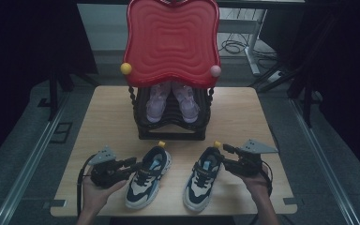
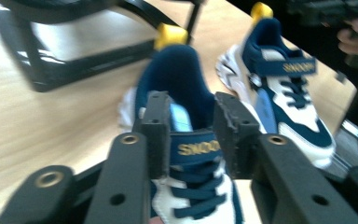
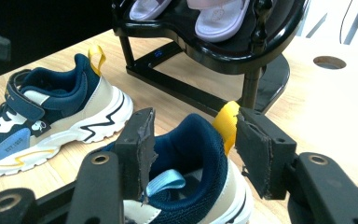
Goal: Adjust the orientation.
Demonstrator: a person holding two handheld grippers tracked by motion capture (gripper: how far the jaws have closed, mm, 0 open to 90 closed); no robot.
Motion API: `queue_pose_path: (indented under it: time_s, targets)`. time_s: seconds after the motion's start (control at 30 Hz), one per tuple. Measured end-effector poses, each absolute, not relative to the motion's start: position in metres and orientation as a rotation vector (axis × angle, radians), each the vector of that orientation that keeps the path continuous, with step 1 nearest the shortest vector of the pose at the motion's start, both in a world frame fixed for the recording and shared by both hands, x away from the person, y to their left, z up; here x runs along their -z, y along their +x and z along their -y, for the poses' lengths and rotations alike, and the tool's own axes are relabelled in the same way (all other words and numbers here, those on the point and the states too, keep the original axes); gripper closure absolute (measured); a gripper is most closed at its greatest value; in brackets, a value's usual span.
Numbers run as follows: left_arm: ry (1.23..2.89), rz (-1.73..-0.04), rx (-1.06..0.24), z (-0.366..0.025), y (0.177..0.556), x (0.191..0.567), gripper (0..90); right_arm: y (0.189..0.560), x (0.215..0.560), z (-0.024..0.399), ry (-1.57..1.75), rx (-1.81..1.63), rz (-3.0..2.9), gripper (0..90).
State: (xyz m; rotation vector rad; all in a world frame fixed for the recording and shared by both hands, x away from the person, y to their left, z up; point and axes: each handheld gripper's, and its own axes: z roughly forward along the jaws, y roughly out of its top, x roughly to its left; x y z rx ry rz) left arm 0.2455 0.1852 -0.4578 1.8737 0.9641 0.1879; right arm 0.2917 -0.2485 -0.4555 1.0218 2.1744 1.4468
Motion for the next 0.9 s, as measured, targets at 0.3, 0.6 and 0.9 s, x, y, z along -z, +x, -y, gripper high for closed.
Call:
queue_pose_path:
  time_s: [0.3,0.6,0.9]
  targets:
    - [1.981,-0.862,-0.078,-0.154,0.241,0.463,83.2,0.291,0.459,0.251,1.041,-1.437,-2.174,47.2]
    - [2.053,-0.843,-0.029,-0.135,0.239,0.472,89.6,0.291,0.459,0.252,1.048,-1.433,-2.172,47.3]
    - [2.089,-0.892,-0.022,-0.129,0.235,0.485,89.7,0.292,0.46,0.254,1.059,-1.427,-2.169,47.3]
